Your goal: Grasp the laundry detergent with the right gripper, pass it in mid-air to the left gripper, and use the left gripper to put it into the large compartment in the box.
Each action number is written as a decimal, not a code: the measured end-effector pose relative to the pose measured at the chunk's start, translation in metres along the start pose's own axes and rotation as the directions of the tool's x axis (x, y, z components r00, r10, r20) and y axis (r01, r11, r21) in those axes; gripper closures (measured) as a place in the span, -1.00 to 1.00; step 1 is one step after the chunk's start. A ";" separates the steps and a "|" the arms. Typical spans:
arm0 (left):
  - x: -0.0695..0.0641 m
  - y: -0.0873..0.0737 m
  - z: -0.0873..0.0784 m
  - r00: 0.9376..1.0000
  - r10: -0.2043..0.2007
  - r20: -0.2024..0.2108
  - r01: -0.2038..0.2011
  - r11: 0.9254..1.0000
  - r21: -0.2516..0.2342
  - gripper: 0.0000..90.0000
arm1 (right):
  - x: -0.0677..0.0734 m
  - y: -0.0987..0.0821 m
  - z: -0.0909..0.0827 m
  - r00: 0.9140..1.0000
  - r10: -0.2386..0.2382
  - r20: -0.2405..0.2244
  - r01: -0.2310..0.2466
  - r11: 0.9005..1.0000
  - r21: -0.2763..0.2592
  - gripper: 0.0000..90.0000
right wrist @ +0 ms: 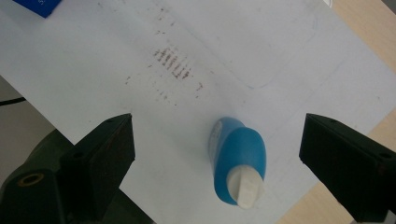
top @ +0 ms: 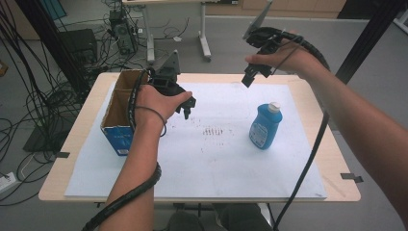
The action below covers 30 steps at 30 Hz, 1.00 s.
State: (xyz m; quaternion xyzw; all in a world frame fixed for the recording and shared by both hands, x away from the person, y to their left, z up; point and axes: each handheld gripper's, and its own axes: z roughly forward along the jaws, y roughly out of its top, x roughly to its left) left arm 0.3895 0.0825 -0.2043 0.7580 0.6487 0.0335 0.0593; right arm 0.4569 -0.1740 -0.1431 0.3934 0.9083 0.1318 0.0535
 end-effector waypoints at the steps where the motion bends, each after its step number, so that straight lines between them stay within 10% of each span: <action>1: 0.000 0.000 0.000 1.000 -0.001 -0.001 0.001 1.000 0.001 -0.84 | -0.007 -0.007 -0.005 1.000 0.018 0.009 -0.018 1.000 -0.001 -0.77; 18: -0.005 -0.001 -0.001 1.000 0.011 -0.010 -0.011 1.000 -0.004 -0.85 | -0.052 -0.070 -0.025 0.996 0.088 0.020 -0.088 0.996 -0.032 -0.80; 30: -0.011 -0.001 -0.001 1.000 0.027 -0.007 -0.027 1.000 -0.014 -0.85 | -0.059 -0.115 -0.016 0.996 0.082 -0.032 -0.085 0.992 -0.097 -0.87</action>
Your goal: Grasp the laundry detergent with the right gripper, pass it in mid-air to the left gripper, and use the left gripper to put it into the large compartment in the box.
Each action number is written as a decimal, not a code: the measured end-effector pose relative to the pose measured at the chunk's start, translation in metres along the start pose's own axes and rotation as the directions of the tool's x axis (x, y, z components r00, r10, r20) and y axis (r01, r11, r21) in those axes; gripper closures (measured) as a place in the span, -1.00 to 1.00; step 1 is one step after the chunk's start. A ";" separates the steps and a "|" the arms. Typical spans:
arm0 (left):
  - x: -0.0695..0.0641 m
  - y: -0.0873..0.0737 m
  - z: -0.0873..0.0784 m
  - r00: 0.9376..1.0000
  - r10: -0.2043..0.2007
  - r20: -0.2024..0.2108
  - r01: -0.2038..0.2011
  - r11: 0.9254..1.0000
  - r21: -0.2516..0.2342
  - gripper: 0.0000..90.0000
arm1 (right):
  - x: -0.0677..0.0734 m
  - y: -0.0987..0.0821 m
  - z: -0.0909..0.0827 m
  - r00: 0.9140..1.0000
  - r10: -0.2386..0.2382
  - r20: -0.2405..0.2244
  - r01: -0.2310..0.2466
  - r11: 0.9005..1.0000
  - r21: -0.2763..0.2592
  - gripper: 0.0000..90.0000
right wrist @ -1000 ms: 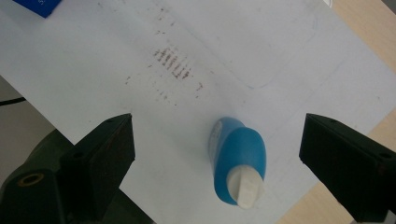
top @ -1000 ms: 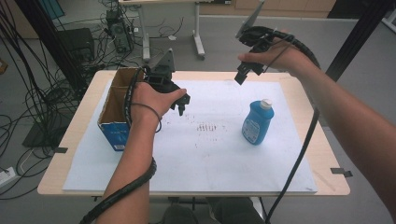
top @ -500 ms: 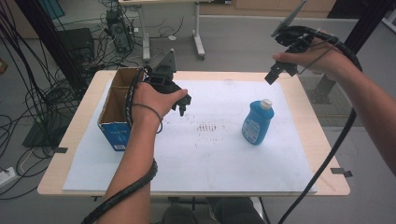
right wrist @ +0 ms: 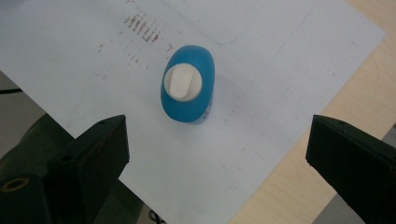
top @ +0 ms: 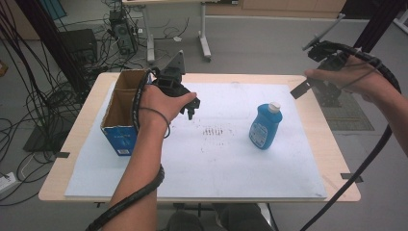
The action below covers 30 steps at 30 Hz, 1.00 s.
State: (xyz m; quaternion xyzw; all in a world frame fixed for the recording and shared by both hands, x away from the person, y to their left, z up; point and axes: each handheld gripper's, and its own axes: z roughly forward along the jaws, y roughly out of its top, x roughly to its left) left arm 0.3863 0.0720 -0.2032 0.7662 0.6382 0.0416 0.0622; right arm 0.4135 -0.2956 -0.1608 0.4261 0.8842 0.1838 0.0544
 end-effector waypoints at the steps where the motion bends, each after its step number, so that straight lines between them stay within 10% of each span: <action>1: 0.000 0.000 0.001 1.000 0.006 -0.002 -0.006 1.000 0.002 -0.85 | -0.001 -0.005 0.003 1.000 -0.003 -0.005 0.003 1.000 -0.005 -0.88; 16: -0.002 0.001 0.008 1.000 0.024 -0.004 -0.024 1.000 0.009 -0.85 | -0.005 -0.072 0.045 0.999 -0.015 -0.031 0.010 0.988 -0.155 -0.92; 30: 0.000 0.001 0.014 1.000 0.028 -0.006 -0.028 1.000 0.005 -0.85 | 0.001 -0.104 0.094 1.000 -0.015 0.003 0.015 0.946 -0.323 -0.95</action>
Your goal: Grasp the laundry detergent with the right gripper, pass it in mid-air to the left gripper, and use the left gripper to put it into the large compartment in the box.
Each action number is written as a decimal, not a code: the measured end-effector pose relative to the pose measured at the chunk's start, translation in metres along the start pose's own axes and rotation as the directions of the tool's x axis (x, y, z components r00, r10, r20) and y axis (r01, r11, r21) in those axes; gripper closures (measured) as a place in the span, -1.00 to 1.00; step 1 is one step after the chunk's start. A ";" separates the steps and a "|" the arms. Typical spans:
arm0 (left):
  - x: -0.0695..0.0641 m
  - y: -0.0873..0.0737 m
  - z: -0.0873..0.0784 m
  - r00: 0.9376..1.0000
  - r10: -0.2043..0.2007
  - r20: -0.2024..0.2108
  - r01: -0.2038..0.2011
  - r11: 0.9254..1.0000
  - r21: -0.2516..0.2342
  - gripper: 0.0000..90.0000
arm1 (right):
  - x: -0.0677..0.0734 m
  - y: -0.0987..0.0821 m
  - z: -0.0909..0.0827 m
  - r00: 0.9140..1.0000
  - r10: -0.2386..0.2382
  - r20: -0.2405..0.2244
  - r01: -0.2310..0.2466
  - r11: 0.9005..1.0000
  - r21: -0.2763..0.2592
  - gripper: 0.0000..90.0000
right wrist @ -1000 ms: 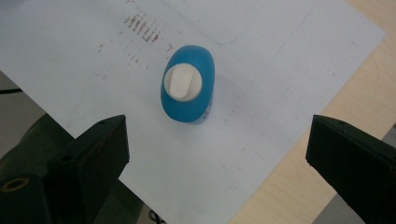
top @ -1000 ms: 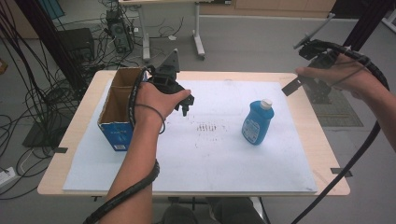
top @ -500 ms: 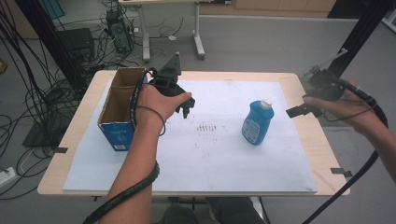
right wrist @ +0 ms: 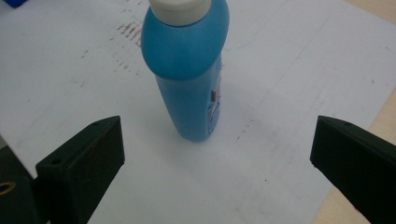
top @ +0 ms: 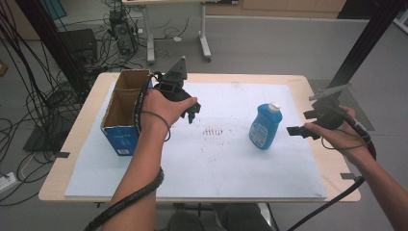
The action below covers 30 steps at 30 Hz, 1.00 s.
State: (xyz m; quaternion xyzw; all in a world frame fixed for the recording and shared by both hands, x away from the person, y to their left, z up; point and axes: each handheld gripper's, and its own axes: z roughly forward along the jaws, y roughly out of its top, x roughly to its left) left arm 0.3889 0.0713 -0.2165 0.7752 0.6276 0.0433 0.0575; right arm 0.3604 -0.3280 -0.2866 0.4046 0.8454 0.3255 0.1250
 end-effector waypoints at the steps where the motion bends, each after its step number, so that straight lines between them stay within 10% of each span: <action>1: 0.000 0.000 0.000 1.000 0.001 -0.003 -0.001 1.000 0.001 -0.85 | 0.000 -0.002 0.003 1.000 0.003 0.002 -0.003 1.000 -0.010 -0.94; 30: -0.003 0.006 0.009 1.000 0.019 -0.021 -0.019 1.000 -0.003 -0.86 | 0.026 -0.037 0.089 0.999 -0.023 0.044 0.034 0.965 -0.261 -0.96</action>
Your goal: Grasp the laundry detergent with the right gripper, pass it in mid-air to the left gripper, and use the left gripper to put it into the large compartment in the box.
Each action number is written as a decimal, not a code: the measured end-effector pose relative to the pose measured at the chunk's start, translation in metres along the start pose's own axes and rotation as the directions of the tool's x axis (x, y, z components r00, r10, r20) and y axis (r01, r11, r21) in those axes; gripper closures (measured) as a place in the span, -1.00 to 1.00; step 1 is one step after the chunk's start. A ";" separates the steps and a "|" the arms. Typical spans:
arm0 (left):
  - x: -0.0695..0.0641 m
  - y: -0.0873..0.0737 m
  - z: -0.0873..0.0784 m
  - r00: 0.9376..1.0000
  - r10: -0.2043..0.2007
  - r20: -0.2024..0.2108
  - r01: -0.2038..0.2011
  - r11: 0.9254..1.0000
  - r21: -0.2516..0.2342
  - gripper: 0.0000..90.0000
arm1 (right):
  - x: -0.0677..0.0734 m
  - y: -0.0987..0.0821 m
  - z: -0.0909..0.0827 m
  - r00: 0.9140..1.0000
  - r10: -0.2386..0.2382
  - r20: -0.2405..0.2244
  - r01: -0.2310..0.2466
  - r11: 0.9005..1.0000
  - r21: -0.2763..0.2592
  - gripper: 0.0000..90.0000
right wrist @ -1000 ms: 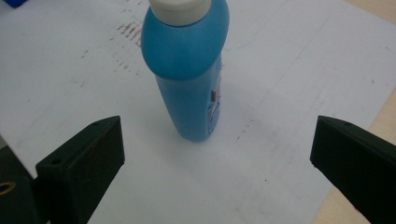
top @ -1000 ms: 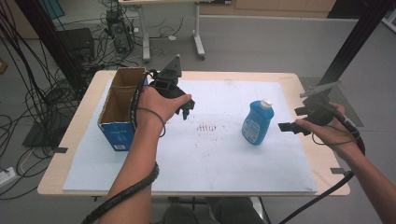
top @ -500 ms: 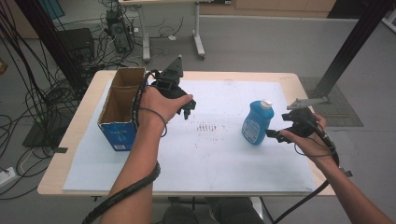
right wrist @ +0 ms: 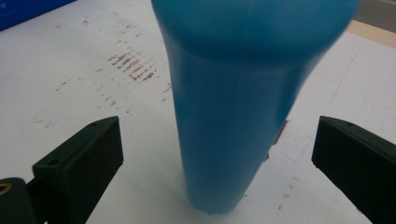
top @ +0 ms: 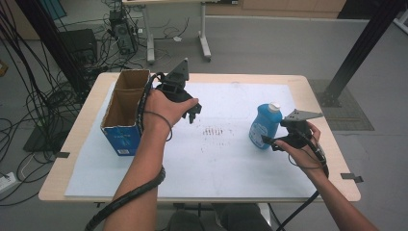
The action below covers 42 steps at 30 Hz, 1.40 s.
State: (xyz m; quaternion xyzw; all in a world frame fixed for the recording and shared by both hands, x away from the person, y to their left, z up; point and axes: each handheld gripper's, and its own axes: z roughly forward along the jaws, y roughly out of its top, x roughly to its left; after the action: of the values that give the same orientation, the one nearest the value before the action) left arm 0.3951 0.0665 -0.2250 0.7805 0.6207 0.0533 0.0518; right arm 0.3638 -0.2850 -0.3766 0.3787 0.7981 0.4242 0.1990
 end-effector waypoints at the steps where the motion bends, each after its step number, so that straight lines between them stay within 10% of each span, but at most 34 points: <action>1: 0.000 0.000 0.000 1.000 0.004 -0.001 -0.004 1.000 0.002 -0.86 | 0.001 -0.001 0.002 1.000 0.001 0.004 -0.001 1.000 -0.005 -0.96; 42: -0.003 0.004 0.002 1.000 0.014 -0.006 -0.014 1.000 -0.002 -0.85 | 0.007 -0.014 0.033 0.998 0.022 0.059 -0.015 0.993 -0.119 -0.98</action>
State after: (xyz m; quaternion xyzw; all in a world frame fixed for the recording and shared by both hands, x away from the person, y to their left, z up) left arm 0.3984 0.0624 -0.2267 0.7845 0.6155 0.0563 0.0504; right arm 0.3743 -0.2675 -0.4064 0.3865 0.7616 0.4609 0.2411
